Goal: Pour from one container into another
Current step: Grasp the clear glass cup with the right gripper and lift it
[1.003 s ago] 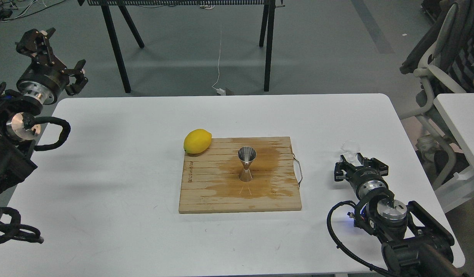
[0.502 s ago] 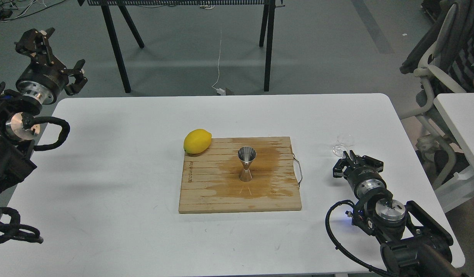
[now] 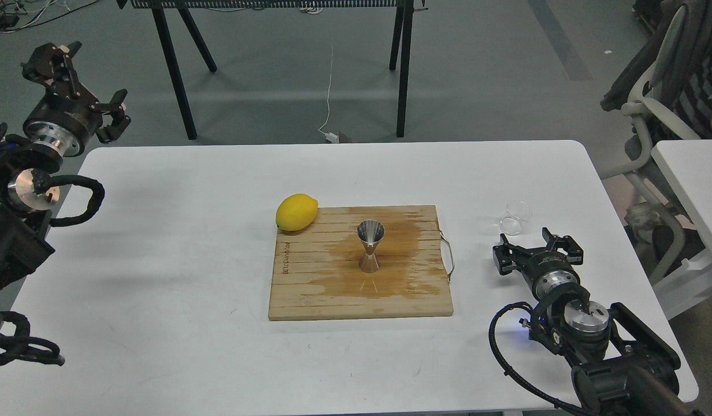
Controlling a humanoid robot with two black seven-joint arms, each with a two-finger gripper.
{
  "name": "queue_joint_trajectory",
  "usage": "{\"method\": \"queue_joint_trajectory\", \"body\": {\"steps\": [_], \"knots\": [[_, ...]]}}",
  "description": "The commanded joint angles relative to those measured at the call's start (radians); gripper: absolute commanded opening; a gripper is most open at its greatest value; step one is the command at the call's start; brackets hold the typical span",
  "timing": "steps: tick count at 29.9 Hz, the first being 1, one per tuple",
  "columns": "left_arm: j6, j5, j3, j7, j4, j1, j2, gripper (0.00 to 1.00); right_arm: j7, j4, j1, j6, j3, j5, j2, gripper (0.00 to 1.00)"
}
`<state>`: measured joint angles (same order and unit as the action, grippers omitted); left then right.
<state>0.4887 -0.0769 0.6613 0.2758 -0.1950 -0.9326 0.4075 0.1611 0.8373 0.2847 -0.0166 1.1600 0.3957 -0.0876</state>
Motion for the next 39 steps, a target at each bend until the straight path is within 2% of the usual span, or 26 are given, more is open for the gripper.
{"method": "queue_joint_trajectory", "body": {"steps": [1,16,39], "knots": [[0.000,0.000,0.003,-0.001,-0.003,0.000,-0.001,1.00,0.000,-0.012,0.016,0.000,0.000,0.000,0.000,0.97],[0.000,0.000,0.004,0.000,-0.004,0.000,-0.001,1.00,-0.006,-0.227,0.139,-0.108,-0.029,0.000,0.028,0.97],[0.000,0.000,0.006,0.000,-0.007,-0.002,0.002,1.00,-0.026,-0.388,0.232,-0.132,-0.062,0.002,0.088,0.92]]}}
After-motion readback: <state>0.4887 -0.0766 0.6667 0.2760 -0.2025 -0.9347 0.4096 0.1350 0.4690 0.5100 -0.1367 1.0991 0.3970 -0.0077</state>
